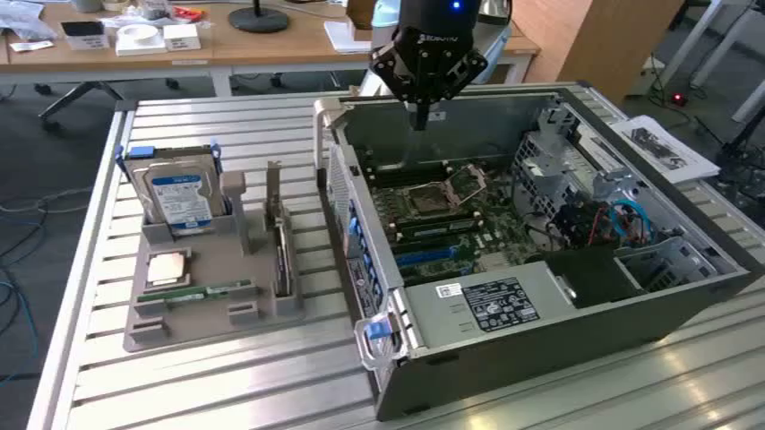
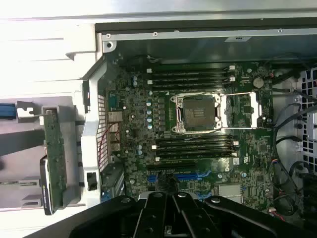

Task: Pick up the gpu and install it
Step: 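Reach for the gpu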

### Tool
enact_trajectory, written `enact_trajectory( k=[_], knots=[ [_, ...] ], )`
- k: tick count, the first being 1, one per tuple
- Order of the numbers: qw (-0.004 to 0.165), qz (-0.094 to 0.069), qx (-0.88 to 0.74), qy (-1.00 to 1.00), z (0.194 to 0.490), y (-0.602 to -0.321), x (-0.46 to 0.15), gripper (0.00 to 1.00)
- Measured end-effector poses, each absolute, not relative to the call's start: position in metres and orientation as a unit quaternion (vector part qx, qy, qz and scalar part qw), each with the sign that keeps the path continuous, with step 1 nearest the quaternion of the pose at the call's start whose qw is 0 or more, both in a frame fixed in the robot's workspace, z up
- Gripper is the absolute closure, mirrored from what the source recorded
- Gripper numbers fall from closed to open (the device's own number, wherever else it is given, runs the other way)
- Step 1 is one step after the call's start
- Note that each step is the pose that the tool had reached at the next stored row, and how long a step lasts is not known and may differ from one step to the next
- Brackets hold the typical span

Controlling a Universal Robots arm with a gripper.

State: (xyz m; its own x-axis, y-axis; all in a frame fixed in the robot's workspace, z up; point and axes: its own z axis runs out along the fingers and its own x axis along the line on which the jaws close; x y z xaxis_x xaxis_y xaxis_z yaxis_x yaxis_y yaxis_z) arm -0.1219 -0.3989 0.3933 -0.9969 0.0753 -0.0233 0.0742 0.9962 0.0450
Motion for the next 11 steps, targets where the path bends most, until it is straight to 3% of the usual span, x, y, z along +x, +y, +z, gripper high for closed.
enact_trajectory(
  k=[11],
  knots=[
    [0.012,0.022,0.037,0.999,0.3933,-0.3988,-0.1221,0.89]
  ],
)
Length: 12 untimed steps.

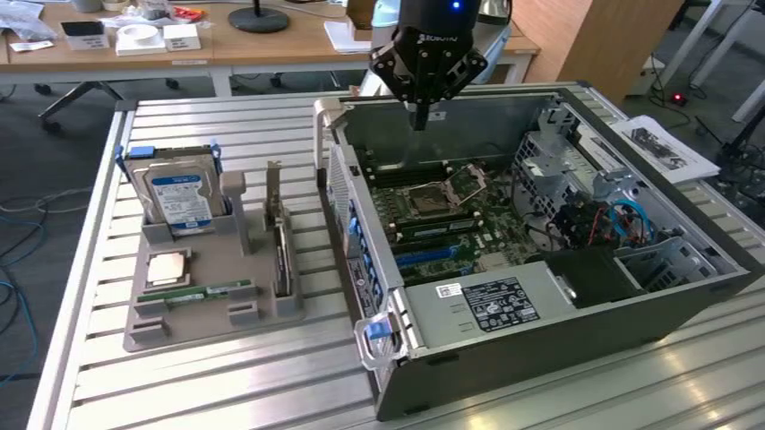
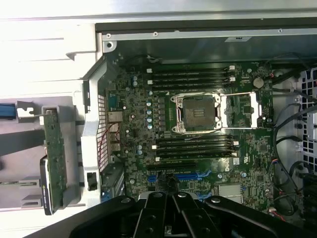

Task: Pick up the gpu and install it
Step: 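Reach for the gpu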

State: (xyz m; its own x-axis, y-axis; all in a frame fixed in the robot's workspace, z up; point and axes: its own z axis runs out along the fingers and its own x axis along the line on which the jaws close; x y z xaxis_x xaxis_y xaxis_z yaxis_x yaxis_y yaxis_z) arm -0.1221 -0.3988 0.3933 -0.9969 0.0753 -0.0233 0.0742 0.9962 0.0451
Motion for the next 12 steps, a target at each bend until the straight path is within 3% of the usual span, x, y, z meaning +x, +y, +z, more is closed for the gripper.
enact_trajectory(
  k=[12],
  knots=[
    [0.012,0.022,0.037,0.999,0.393,-0.399,-0.14,0.89]
  ],
)
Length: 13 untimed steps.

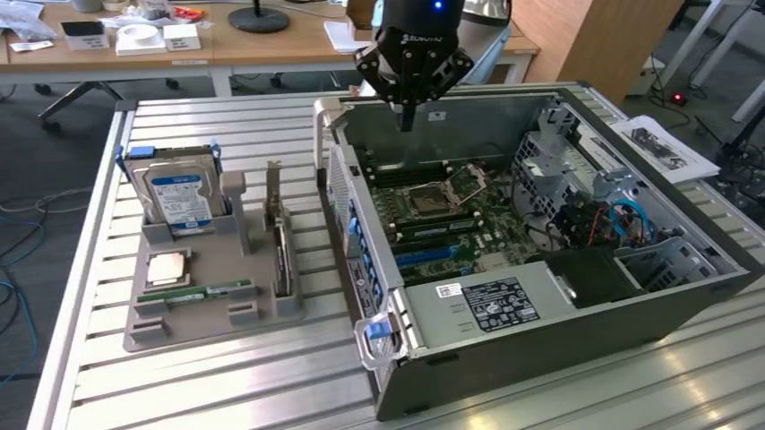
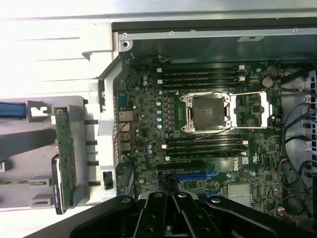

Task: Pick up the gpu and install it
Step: 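Reach for the gpu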

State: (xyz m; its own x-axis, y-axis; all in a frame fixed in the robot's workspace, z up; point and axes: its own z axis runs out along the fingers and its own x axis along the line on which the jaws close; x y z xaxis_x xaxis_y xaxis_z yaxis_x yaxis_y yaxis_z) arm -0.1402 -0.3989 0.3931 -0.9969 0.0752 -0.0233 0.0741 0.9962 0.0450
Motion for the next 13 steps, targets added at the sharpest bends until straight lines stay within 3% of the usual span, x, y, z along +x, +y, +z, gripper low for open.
enact_trajectory(
  k=[13],
  knots=[
    [0.012,0.022,0.037,0.999,0.393,-0.399,-0.171,0.89]
  ],
)
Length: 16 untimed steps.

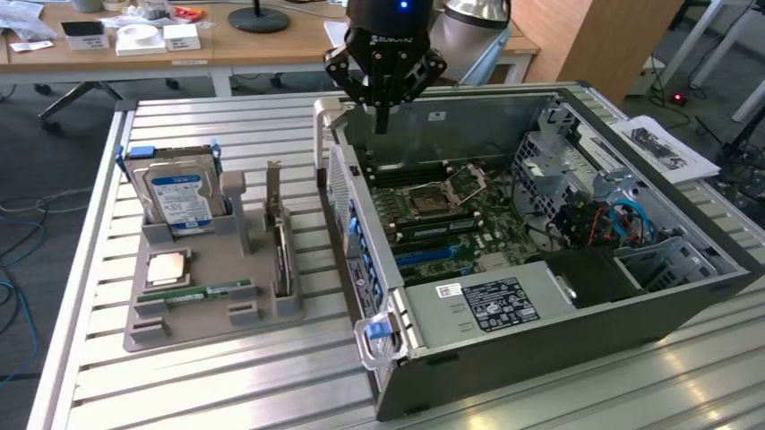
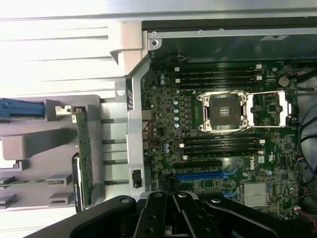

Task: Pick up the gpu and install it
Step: 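Reach for the gpu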

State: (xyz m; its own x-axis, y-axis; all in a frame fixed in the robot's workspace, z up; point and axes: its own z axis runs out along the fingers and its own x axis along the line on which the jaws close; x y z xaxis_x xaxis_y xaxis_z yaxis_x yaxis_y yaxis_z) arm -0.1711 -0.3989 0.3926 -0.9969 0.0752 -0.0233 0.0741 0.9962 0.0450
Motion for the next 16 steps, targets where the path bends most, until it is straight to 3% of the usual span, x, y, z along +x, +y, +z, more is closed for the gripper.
enact_trajectory(
  k=[16],
  knots=[
    [0.012,0.022,0.037,0.999,0.392,-0.399,-0.206,0.89]
  ],
)
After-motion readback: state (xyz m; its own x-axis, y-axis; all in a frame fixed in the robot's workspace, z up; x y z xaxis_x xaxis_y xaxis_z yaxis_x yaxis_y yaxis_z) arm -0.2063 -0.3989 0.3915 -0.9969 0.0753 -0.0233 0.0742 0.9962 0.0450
